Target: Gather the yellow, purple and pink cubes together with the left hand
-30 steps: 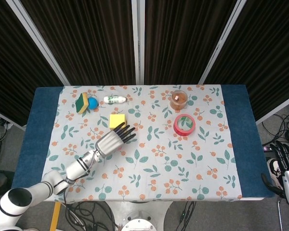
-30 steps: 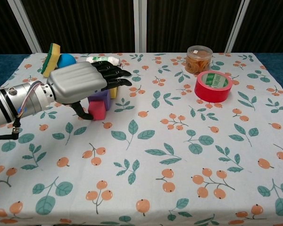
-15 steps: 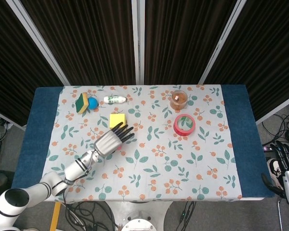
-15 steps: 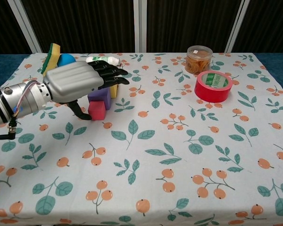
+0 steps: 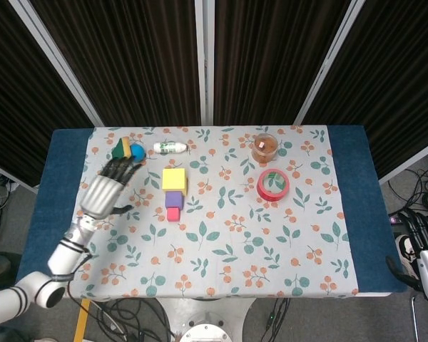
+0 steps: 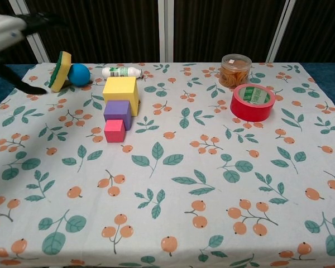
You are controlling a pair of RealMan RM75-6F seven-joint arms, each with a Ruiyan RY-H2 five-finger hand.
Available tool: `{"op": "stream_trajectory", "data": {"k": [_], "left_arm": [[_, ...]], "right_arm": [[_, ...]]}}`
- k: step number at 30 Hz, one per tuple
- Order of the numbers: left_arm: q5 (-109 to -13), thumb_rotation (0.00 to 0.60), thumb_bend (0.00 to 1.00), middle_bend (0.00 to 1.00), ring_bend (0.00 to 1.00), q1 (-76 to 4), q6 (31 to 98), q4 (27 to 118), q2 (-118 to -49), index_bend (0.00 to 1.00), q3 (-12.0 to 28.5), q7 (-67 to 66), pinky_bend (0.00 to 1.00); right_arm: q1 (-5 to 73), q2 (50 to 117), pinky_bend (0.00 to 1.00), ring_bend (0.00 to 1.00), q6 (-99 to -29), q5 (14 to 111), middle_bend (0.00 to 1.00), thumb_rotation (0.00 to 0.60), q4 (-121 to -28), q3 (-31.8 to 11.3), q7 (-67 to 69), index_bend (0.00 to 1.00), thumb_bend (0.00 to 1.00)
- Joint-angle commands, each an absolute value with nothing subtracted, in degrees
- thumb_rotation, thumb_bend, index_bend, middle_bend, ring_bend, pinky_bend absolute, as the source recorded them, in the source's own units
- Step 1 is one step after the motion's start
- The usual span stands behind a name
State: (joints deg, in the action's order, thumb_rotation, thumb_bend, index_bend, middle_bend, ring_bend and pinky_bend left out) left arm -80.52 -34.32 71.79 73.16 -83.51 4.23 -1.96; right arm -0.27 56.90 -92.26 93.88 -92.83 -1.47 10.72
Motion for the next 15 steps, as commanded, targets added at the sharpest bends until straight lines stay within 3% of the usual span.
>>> {"op": "stream_trajectory", "data": {"k": [1,15], "left_arm": [[-73.9,0.6,0.02,0.0,0.01,-27.7,73.7,79.7,-75.6,0.13,5.4,-0.9,0.1],[-74.4,0.6,0.02,0.0,0.01,-13.6,81.9,88.3,-69.4,0.13,-1.0,-0.9,0.1]], "right_arm": [[0.8,56.9,0.04,0.0,-90.4,93.5,0.03,0.6,-91.9,-1.3,12.0,0.0,0.22],[2.8,59.2,0.04,0.0,-87.8,94.3,0.02,0.6,-90.1,-0.9,11.5,0.0,0.25]]}}
